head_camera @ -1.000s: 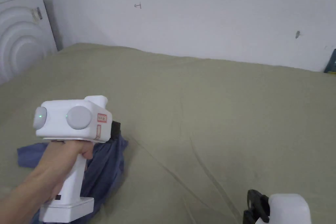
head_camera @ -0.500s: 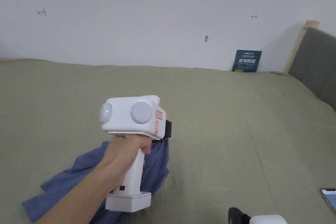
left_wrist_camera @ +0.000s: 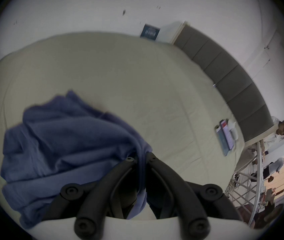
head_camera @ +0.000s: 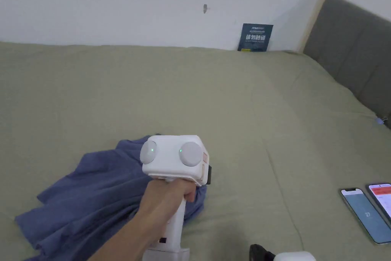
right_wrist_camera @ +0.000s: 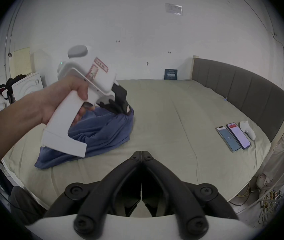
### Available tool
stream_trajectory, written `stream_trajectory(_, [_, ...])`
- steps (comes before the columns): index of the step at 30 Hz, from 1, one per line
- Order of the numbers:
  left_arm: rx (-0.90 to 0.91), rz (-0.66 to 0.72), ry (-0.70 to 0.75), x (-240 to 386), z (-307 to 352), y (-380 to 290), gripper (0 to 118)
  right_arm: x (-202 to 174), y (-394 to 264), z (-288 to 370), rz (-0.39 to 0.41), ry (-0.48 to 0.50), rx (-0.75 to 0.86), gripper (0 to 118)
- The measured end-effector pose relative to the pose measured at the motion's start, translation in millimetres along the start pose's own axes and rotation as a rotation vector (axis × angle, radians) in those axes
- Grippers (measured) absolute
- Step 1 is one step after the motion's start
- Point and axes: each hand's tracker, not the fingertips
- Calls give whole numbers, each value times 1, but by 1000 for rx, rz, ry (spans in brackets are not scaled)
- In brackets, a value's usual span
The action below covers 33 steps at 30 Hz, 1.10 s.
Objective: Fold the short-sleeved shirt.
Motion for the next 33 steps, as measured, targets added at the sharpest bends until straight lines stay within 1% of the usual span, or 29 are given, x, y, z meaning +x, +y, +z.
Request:
stream_trajectory(1, [5,7,-11,-3,1,-2,26,-1,0,-1,1,1,-3,0])
stream_trajectory(2, [11,13,-17,-9,2,-4,86,-1,1,-1,2,2,-6,0])
stream_trajectory(3, [11,12,-21,-10,10,-14,118,-2,1,0,2,5,-5,0])
stream_trajectory(4, [5,10,-12,-13,15,-20,114,-4,2,2,1,10,0,0])
stream_trajectory(5, [65,52,37,-3,10,-69,112,-5,3,4,3,12,6,0])
stream_trajectory(6, [99,-4,17,-2,12,-87,112,-7,4,5,9,12,14,0])
stream_trajectory(7, [102,-1,34,-30,32,-37,112,-9,6,6,13,15,17,0])
stream_trajectory(10, [158,11,17,-57,56,-68,112,-13,8,10,15,31,33,0])
stream_trajectory(11, [164,16,27,-66,104,-55,112,-15,9,12,18,38,38,0])
stream_trajectory(14, [250,54,57,-98,150,-90,111,-21,10,15,23,51,54,0])
stream_trajectory(15, [254,58,80,-107,175,-106,109,-23,10,16,23,59,53,0])
stream_trajectory(16, [269,67,97,-115,186,-117,104,-25,10,16,23,62,56,0])
stream_trajectory(17, [309,74,119,-126,206,-142,69,-28,11,18,25,69,65,0])
stream_trajectory(18, [318,75,132,-133,221,-158,50,-31,11,19,28,72,69,0])
stream_trajectory(19, [340,60,151,-135,229,-169,25,-34,11,20,29,77,73,0])
stream_trajectory(20, [431,46,215,-138,245,-194,2,-36,11,22,33,85,77,0])
stream_trajectory(21, [465,99,298,-141,254,-216,0,-38,11,24,36,84,82,0])
stream_trajectory(22, [462,37,281,-145,263,-221,0,-41,11,27,35,87,84,0])
stream_trajectory(23, [453,57,292,-149,271,-232,0,-42,12,30,33,101,88,0])
stream_trajectory(24, [489,114,314,-154,279,-248,0,-44,11,34,32,102,94,0])
stream_trajectory(25, [468,118,292,-159,282,-260,0,-47,10,37,33,103,98,0])
stream_trajectory(27, [450,195,307,-171,287,-280,0,-51,7,44,35,117,100,0])
stream_trajectory(31, [388,237,330,-188,287,-313,0,-61,-1,52,47,132,96,0])
stream_trajectory(33, [361,227,298,-194,282,-316,0,-66,-6,52,42,147,83,0])
